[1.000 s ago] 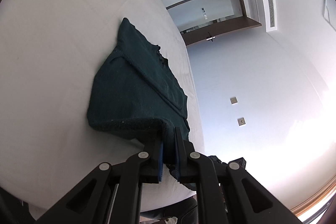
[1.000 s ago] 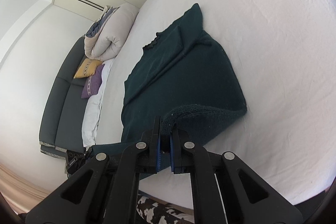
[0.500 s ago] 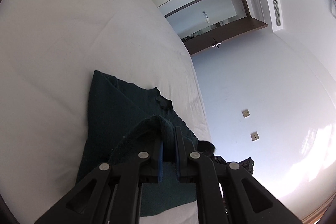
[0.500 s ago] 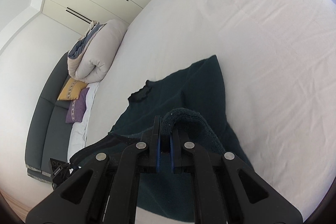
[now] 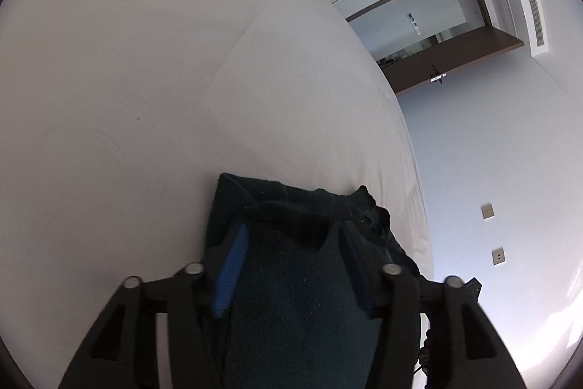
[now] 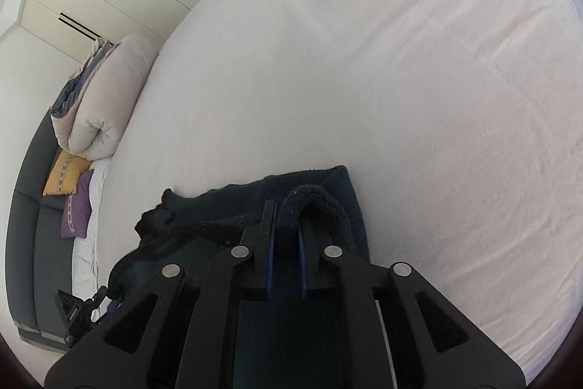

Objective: Fold small clothes

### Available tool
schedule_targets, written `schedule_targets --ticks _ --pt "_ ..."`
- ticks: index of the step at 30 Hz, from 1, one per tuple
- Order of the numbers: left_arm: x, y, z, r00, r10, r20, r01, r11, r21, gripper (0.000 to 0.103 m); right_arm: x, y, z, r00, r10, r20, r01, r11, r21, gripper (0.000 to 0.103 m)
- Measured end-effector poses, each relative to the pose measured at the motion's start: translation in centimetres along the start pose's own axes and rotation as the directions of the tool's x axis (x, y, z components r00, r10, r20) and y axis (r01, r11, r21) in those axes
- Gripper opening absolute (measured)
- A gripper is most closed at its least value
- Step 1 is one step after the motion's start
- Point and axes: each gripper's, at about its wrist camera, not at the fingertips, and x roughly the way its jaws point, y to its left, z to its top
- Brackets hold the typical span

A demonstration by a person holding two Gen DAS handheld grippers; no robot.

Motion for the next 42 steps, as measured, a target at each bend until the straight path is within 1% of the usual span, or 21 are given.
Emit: schedule_targets --ticks 1,2,4,5,8,9,11,12,15,19,21,22,23,24,26,29,31,34,36,39,42 --pt "-0.9 0.1 -0.2 1.000 0.013 0.028 -0.013 1.000 0.004 0.075 -0.6 0.0 0.0 1.000 0.006 0.025 -0.006 1.000 -0.003 0.031" --pt "-1.6 -0.1 -0.5 0.998 0.031 0.048 -0.032 0.999 0.021 0.081 -1.4 -0.1 0.0 0.999 0.012 0.053 -0.012 1.000 0.001 0.059" --pt "-3.0 -0.8 -1.5 0.998 0.026 0.060 -0.030 0.996 0.082 0.081 -3.2 -0.4 0.1 0.992 -0.015 0.126 0.014 1.000 0.011 0.086" --pt "-3.6 -1.4 -2.1 0.998 0.019 0.059 -0.026 0.993 0.119 0.081 -4.1 -0.3 0.0 0.988 -0.026 0.151 0.027 1.000 -0.002 0.086" --pt "-4.6 -3.5 -4.4 0.998 0.021 0.052 -0.034 0.965 0.261 0.081 -5.8 0.9 -0.7 0.990 0.015 0.143 -0.007 0.998 -0.058 0.084" --pt "-4.5 -4.2 -5.2 0.998 0.039 0.049 -0.052 0.949 0.311 0.081 -5.9 1.8 -1.1 0.992 0.031 0.125 -0.019 0.996 -0.090 0.083" --pt "-3.8 -5.0 -6.7 0.997 0.066 0.036 -0.075 0.915 0.397 0.081 -5.4 4.1 -2.4 0.995 0.070 0.071 -0.058 0.985 -0.163 0.073" --pt "-3.3 -5.1 -7.3 0.997 0.077 0.025 -0.080 0.901 0.425 0.081 -4.9 5.5 -3.2 0.995 0.088 0.037 -0.080 0.977 -0.197 0.072" --pt "-2.3 -4.9 -8.7 0.998 0.070 0.001 -0.063 0.885 0.461 0.081 -2.4 9.5 -5.7 0.990 0.133 -0.049 -0.142 0.949 -0.281 0.072" --pt "-1.4 -3.8 -9.8 0.995 0.096 -0.020 -0.075 0.874 0.480 0.080 2.8 14.5 -8.6 0.968 0.178 -0.175 -0.225 0.925 -0.305 0.072" --pt "-0.8 -3.2 -10.1 0.991 0.131 -0.024 -0.104 0.874 0.475 0.073 5.9 16.4 -10.5 0.957 0.161 -0.240 -0.235 0.918 -0.321 0.072" --pt "-0.7 -3.1 -10.3 0.990 0.138 -0.018 -0.112 0.871 0.479 0.073 7.5 16.6 -11.2 0.959 0.124 -0.254 -0.206 0.923 -0.325 0.072" --pt "-0.8 -3.1 -10.5 0.989 0.147 -0.013 -0.122 0.865 0.486 0.072 8.9 16.2 -11.3 0.965 0.081 -0.249 -0.163 0.931 -0.328 0.071" --pt "-0.9 -3.2 -10.6 0.986 0.164 -0.014 -0.136 0.860 0.492 0.072 9.8 15.8 -11.6 0.968 0.067 -0.243 -0.146 0.935 -0.323 0.069" --pt "-1.0 -3.3 -11.0 0.983 0.185 -0.020 -0.150 0.853 0.499 0.072 11.3 15.6 -10.2 0.976 0.080 -0.202 -0.140 0.942 -0.304 0.057" --pt "-1.2 -3.1 -11.3 0.981 0.191 -0.025 -0.154 0.856 0.493 0.072 12.7 14.4 -6.6 0.995 0.004 -0.101 -0.028 0.972 -0.233 0.053" --pt "-1.9 -3.0 -11.2 0.984 0.175 -0.017 -0.147 0.870 0.471 0.071 12.2 13.4 -5.2 0.998 -0.036 -0.060 0.026 0.986 -0.162 0.053" --pt "-3.9 -2.3 -10.5 0.992 0.125 0.002 -0.115 0.908 0.402 0.070 8.1 12.3 -5.1 1.000 -0.013 -0.013 0.011 0.988 -0.153 0.055" --pt "-5.2 -2.0 -9.8 0.991 0.128 0.030 -0.130 0.914 0.385 0.071 4.9 11.5 -6.2 1.000 -0.011 0.016 0.014 0.978 -0.207 0.055" --pt "-6.7 -1.1 -9.1 0.990 0.133 0.049 -0.142 0.926 0.351 0.071 0.0 8.8 -8.1 0.995 -0.071 0.071 0.088 0.957 -0.278 0.055" --pt "-7.7 0.0 -9.6 0.988 0.148 0.034 -0.151 0.934 0.323 0.071 -3.9 4.4 -9.6 0.986 -0.144 0.082 0.161 0.948 -0.274 0.055"
